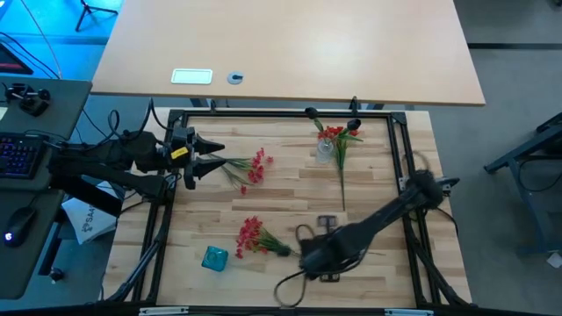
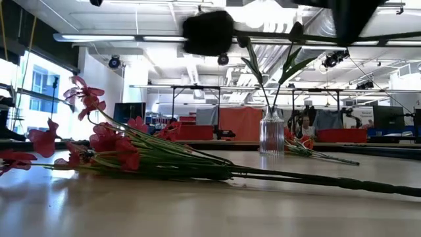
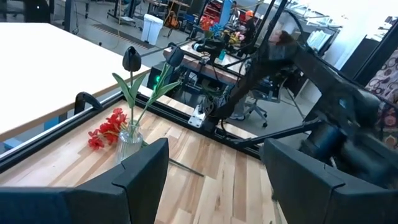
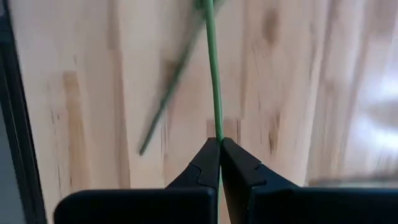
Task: Sort flowers into vase by color
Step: Put the black tulip into the transparent vase
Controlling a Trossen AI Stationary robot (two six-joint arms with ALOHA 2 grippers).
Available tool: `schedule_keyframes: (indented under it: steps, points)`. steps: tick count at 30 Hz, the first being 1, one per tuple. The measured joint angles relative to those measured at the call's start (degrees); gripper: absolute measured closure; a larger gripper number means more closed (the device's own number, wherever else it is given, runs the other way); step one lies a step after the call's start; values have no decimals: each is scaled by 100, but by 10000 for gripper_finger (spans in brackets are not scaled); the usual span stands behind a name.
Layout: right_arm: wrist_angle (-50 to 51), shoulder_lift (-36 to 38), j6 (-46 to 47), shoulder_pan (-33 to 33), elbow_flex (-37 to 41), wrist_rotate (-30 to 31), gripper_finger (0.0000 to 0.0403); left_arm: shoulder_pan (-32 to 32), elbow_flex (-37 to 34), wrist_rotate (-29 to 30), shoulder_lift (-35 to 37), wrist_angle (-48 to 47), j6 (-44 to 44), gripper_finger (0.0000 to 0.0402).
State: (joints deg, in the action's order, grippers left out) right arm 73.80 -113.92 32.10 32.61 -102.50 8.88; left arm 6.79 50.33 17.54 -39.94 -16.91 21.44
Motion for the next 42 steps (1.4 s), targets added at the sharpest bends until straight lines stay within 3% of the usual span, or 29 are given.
schedule_keyframes:
  steps: [3, 5, 8, 11, 13, 16, 20, 25, 31, 42]
  points:
    - [-717, 958, 914, -19, 1283, 61, 403, 0, 0, -31, 0, -2, -62, 151]
    - [-1282, 1628, 1549, -93, 2076, 433, 403, 0, 0, -33, 0, -2, -68, 151]
    - [-2494, 2575, 2226, -232, 3165, 1336, 403, 0, 1, -30, 0, -2, -71, 151]
    - [-4322, 3379, 2218, -311, 4213, 2490, 403, 0, 0, 85, -4, -2, -113, 151]
    - [-5772, 3788, 1704, -373, 4911, 3184, 403, 0, 0, 204, -7, -2, -167, 151]
    - [-8123, 4173, 325, -540, 5892, 3716, 403, 0, 0, 254, -13, 16, -131, 151]
    - [-10877, 4364, -1505, -957, 6902, 3627, 403, 0, 1, 342, -135, 218, -235, 151]
    - [-13104, 4401, -3025, -1621, 7472, 3208, 403, 0, 2, 1036, -484, 688, -260, 151]
    - [-13698, 4423, -4211, -2353, 7335, 2211, 403, -2, 0, 1456, -967, 1217, -295, 151]
    - [-13505, 4756, -4814, -3139, 7258, 2833, 403, -25, 2, 2563, -1700, 2347, -1481, 151]
